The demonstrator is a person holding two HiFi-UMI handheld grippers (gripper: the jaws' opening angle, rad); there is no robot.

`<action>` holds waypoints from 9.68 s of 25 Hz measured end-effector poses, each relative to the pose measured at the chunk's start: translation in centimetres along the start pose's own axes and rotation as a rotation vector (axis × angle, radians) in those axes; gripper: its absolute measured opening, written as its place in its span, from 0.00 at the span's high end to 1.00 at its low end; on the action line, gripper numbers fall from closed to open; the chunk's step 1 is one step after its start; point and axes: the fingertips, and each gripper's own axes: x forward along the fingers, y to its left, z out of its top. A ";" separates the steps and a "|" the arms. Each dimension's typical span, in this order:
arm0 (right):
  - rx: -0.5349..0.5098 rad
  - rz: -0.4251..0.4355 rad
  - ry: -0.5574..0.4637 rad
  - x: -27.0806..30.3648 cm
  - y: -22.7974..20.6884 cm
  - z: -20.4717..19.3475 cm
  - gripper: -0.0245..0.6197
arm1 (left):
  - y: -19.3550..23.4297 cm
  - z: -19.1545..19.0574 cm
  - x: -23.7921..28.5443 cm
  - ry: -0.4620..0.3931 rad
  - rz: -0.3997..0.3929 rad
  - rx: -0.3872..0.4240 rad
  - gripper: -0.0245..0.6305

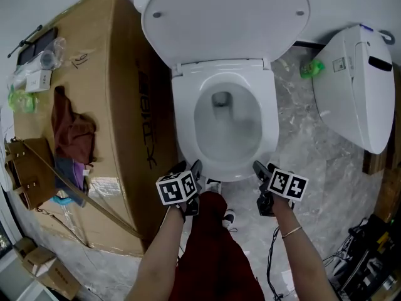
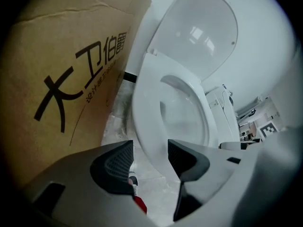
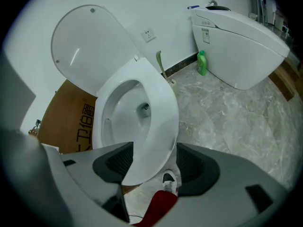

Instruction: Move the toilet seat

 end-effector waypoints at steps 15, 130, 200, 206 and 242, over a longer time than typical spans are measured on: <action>-0.059 -0.023 0.043 1.8 0.1 -1.2 0.54 | -0.3 0.0 0.9 0.012 -0.027 -0.013 0.63; 0.116 0.569 -0.672 -24.6 26.4 31.0 0.53 | -15.4 34.9 -23.5 -0.745 -0.286 -0.674 0.53; -0.362 0.339 -0.556 -18.8 26.7 28.7 0.62 | -20.0 32.9 -20.1 -0.634 -0.142 0.208 0.75; -0.437 0.321 -0.530 -19.9 26.2 24.9 0.66 | -20.2 30.1 -20.9 -0.603 -0.105 0.296 0.80; -0.638 0.200 -0.718 -33.9 22.5 10.1 0.94 | -21.9 15.7 -33.8 -0.722 -0.070 0.497 0.92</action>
